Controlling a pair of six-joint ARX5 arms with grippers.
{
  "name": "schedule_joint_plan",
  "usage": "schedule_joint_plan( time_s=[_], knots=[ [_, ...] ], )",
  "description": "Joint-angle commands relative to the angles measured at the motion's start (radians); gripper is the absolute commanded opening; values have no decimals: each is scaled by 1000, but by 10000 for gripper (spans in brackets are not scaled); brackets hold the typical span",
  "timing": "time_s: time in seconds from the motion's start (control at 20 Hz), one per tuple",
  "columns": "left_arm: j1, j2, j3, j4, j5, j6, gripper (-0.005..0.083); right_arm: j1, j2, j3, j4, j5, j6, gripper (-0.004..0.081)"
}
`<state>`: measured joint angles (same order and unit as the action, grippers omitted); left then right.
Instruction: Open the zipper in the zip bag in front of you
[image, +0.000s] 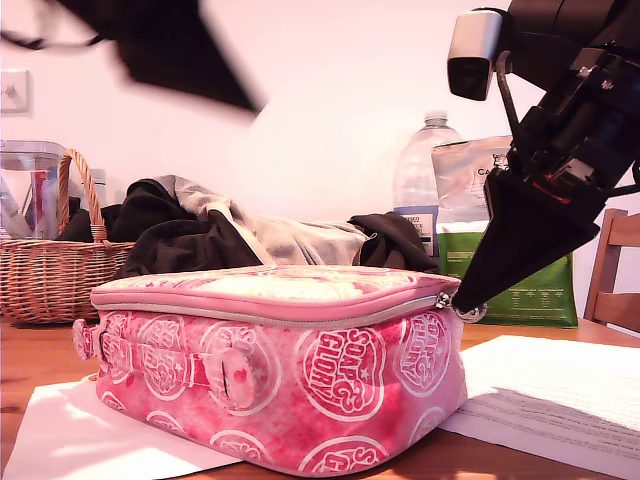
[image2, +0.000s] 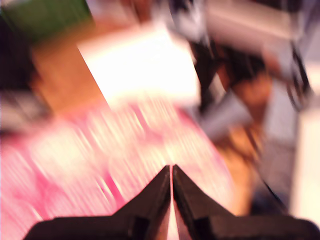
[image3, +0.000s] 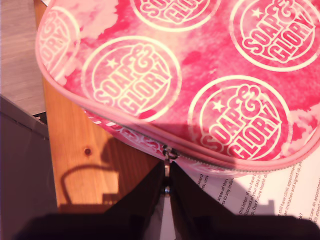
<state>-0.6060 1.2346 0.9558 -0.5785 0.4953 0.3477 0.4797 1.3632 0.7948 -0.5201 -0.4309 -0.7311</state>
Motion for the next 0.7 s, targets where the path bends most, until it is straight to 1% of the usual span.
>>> schedule_joint_plan(
  time_s=[0.0, 0.15, 0.25, 0.35, 0.5, 0.65],
  knots=[
    [2, 61, -13, -185, -1, 26, -19, 9, -11, -7, 10, -8, 2, -13],
    [2, 130, -13, -254, -6, 28, -19, 11, -11, -7, 9, -8, 24, -13],
    [2, 176, -13, -259, -7, 55, -19, 12, -11, -7, 8, -13, 24, -13],
    [-6, 216, -13, -214, -9, 71, -19, 16, -11, -7, 5, -12, 24, -13],
    [-12, 278, -13, -127, -29, 68, -19, 24, -11, -7, 0, -12, 24, -13],
    [-28, 323, -13, -48, -29, 68, -19, 34, -11, -7, -16, -13, 25, -13]
  ],
)
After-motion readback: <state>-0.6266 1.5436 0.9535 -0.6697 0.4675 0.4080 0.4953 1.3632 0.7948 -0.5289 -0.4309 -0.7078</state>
